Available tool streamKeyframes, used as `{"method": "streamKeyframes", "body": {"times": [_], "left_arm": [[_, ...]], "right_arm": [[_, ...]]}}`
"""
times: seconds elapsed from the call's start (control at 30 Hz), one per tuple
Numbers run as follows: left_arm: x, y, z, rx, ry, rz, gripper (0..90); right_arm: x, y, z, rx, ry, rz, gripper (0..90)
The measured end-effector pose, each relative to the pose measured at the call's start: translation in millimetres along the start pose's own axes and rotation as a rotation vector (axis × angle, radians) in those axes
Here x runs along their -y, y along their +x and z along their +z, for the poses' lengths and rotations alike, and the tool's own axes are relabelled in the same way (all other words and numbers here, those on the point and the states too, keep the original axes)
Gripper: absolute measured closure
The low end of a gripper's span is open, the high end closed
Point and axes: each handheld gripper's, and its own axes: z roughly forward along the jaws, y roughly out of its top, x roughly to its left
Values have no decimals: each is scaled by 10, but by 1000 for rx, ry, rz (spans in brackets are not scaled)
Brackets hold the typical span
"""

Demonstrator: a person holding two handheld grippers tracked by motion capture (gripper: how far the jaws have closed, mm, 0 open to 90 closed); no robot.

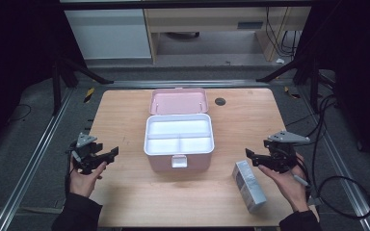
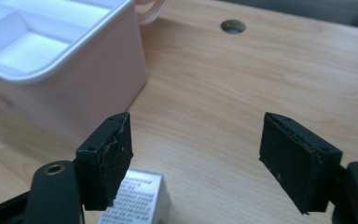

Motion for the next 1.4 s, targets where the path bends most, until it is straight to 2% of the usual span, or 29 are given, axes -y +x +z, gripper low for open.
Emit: {"method": "streamKeyframes", "body": {"times": [0.07,0.1,0.13,0.27,0.37,0.43,0.53,0.67,0.9,0.97,1.13,1.2,1.4], "left_arm": [[8,0,-3,-11,3,12,336],[12,-3,1,-11,8,18,333],[15,-7,4,-2,14,20,360],[34,-41,3,-17,19,55,355],[35,-43,-20,-32,7,57,330],[37,-37,-33,-33,1,51,337],[48,-25,-41,-46,-9,52,341],[59,-28,-34,-49,-11,47,339],[82,-62,15,-38,22,64,339],[85,-62,20,-32,27,61,339],[97,-77,43,-23,40,65,339],[99,-83,61,-11,49,67,338],[123,-86,90,-4,71,58,330]], "right_arm": [[37,44,0,18,-5,-33,262],[46,60,-2,14,20,-31,278],[60,95,0,-19,54,-3,288],[74,161,4,-14,50,-27,276],[77,242,16,-30,105,-18,293],[107,305,29,-28,124,-40,309],[171,380,70,-24,183,-51,346],[232,390,88,-23,200,-38,360],[367,407,130,-8,266,-17,390],[390,405,138,-12,299,22,390],[409,417,175,-3,325,29,390],[438,428,226,7,363,24,388],[454,439,282,9,411,24,396]]}}
